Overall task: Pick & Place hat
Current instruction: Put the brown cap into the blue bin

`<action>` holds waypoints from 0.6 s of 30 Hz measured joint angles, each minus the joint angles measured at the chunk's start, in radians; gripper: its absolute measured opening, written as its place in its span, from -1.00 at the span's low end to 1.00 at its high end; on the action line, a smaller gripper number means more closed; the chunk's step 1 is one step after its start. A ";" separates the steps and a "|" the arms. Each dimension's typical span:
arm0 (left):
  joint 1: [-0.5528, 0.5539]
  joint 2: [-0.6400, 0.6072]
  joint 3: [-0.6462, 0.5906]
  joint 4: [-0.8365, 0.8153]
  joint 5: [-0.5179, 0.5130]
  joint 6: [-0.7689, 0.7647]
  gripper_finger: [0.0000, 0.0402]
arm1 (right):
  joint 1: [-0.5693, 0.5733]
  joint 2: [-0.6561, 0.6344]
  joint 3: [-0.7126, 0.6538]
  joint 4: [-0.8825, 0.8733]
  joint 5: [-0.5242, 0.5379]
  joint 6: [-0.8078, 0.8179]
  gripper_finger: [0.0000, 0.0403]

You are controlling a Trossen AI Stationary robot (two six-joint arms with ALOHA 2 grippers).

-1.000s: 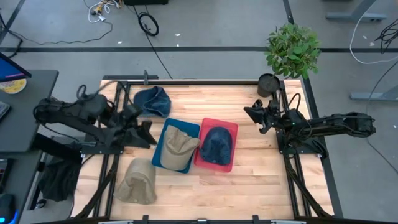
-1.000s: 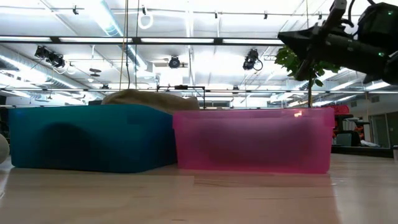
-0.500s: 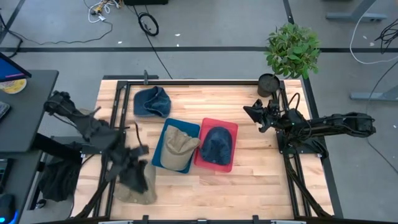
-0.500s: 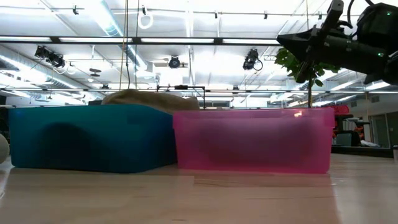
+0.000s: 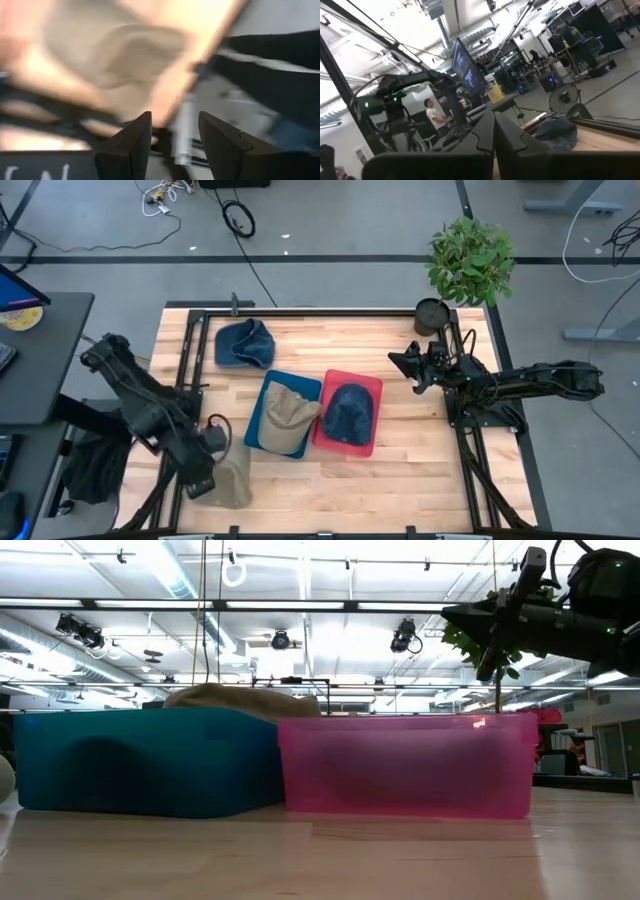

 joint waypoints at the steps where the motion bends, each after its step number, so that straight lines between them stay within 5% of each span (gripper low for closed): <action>1: 0.000 0.019 0.000 -0.048 -0.006 0.003 -0.17 | 0.000 0.000 0.000 -0.002 0.000 0.000 -0.96; 4: 0.000 0.078 0.000 -0.146 -0.078 0.063 -0.17 | 0.000 0.000 0.000 -0.003 0.000 0.002 -0.96; 11: 0.018 0.176 0.001 -0.095 -0.174 0.286 -0.15 | 0.000 0.000 0.000 -0.016 0.000 0.003 -0.96; 18: 0.017 0.193 0.001 -0.055 -0.224 0.346 0.24 | 0.000 0.000 0.000 -0.017 0.000 0.003 -0.96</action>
